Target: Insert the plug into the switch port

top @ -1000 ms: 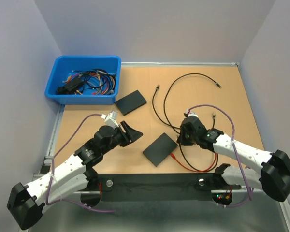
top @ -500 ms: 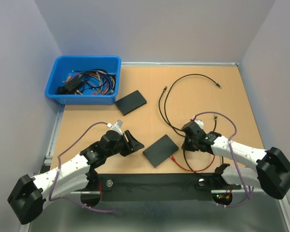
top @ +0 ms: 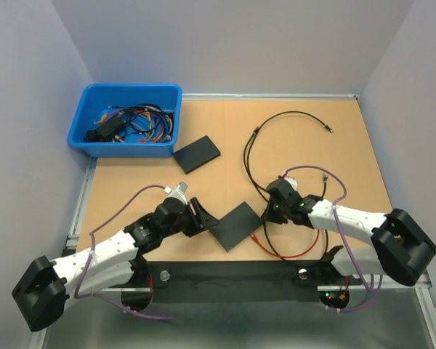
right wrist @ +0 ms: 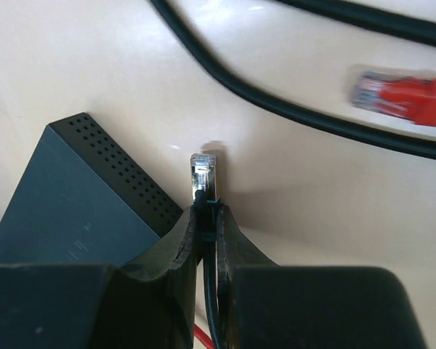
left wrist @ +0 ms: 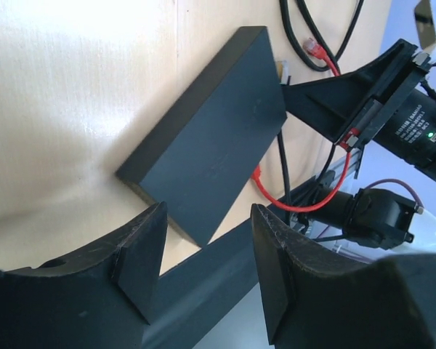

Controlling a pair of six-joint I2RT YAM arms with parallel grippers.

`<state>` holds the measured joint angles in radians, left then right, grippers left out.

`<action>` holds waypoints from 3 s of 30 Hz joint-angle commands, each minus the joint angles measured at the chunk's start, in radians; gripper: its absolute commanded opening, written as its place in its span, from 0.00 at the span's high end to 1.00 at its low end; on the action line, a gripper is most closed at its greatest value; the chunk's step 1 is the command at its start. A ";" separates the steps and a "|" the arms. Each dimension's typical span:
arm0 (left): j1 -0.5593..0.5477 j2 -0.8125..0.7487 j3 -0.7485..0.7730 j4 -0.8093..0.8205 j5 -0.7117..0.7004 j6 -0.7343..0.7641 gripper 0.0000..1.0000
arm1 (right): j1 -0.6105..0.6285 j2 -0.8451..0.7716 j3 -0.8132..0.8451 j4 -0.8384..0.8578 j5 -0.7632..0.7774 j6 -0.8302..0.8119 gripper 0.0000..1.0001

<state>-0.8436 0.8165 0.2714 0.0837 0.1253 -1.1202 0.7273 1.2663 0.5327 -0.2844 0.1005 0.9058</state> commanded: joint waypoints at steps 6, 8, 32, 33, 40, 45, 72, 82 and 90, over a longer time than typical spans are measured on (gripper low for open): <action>-0.006 -0.134 -0.020 -0.005 -0.056 -0.046 0.41 | 0.147 0.278 0.127 0.137 -0.096 0.134 0.99; -0.006 -0.180 -0.011 -0.045 -0.085 -0.050 0.41 | 0.168 0.371 0.209 0.162 -0.094 0.133 1.00; 0.319 -0.232 0.126 -0.331 -0.182 0.148 0.35 | 0.092 0.461 0.741 0.034 -0.094 -0.504 0.99; 0.336 -0.220 0.133 -0.325 -0.173 0.169 0.35 | 0.093 0.441 0.716 0.034 -0.140 -0.492 0.99; 0.498 -0.077 0.140 -0.248 -0.073 0.252 0.35 | 0.176 0.292 0.520 0.040 -0.257 -0.375 1.00; 0.567 0.005 0.129 -0.162 -0.046 0.309 0.35 | 0.230 0.289 0.391 0.125 -0.263 -0.282 0.99; 0.623 0.171 0.042 0.007 0.100 0.326 0.39 | 0.281 0.542 0.487 0.238 -0.298 -0.306 0.99; 0.623 0.188 -0.001 0.042 0.151 0.298 0.39 | 0.144 0.613 0.719 0.077 -0.202 -0.488 1.00; 0.623 0.168 -0.047 0.093 0.155 0.278 0.40 | 0.136 0.610 0.765 -0.012 -0.183 -0.601 1.00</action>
<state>-0.2142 1.0039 0.2356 0.1654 0.2478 -0.8360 0.8467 1.9049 1.2797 -0.2699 -0.0986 0.3698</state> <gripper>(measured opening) 0.604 0.150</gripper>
